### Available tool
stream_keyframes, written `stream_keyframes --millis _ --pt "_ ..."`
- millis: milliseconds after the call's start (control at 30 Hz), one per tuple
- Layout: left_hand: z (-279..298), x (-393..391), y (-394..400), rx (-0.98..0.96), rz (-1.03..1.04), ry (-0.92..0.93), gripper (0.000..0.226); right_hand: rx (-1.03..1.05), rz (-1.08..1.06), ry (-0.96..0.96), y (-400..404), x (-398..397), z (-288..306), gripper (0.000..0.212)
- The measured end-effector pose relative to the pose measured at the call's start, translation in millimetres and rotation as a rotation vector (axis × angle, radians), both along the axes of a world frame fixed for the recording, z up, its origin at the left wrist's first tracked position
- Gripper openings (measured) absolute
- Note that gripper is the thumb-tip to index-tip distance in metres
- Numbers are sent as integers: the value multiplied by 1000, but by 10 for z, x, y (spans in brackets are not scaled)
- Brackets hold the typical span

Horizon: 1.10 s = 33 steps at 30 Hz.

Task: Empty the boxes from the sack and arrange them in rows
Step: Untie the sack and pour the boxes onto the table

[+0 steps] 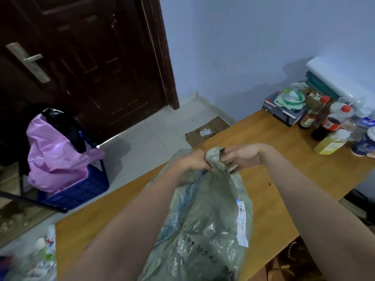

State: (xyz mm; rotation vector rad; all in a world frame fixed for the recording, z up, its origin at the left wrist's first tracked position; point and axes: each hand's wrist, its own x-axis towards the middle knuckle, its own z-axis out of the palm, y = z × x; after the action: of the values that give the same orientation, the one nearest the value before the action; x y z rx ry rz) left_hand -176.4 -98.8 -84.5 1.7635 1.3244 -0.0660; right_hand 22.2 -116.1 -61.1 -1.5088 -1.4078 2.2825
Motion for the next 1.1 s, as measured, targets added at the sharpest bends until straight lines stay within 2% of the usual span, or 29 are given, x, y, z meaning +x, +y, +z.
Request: stream_keyframes --millis 133,233,267,333,400,500,633,733,800,967,1100 --pt "-70 -180 46 -109 76 -55 32 42 -393 -297 204 46 -523 34" --pt "-59 -362 32 -200 107 -169 35 135 -584 -598 176 96 -967 73" --pt "-36 -415 13 -235 118 -207 34 114 -584 -620 152 107 -1085 90" --pt "-3 -505 -27 -282 157 -259 31 -15 -623 -531 94 87 -1281 116" --pt "-36 -587 -44 -313 212 -281 29 -84 -637 -470 60 8 -1379 122" --pt "-40 -662 -99 -354 328 -290 32 -37 -531 -465 29 -135 -1403 105" --pt "64 -774 -200 -412 455 -386 31 28 -458 -486 -29 -273 -1167 60" --pt "123 -938 -280 -409 576 -498 30 51 -450 -482 -52 -372 -883 38" --pt "189 -1048 -351 -355 651 -522 28 84 -436 -507 -56 -469 -663 33" --pt "412 -1281 -649 -173 704 -511 29 232 -364 -567 -103 -751 -101 43" --pt "713 -1493 -916 -104 719 -548 17 399 -319 -624 -309 -1035 604 37"
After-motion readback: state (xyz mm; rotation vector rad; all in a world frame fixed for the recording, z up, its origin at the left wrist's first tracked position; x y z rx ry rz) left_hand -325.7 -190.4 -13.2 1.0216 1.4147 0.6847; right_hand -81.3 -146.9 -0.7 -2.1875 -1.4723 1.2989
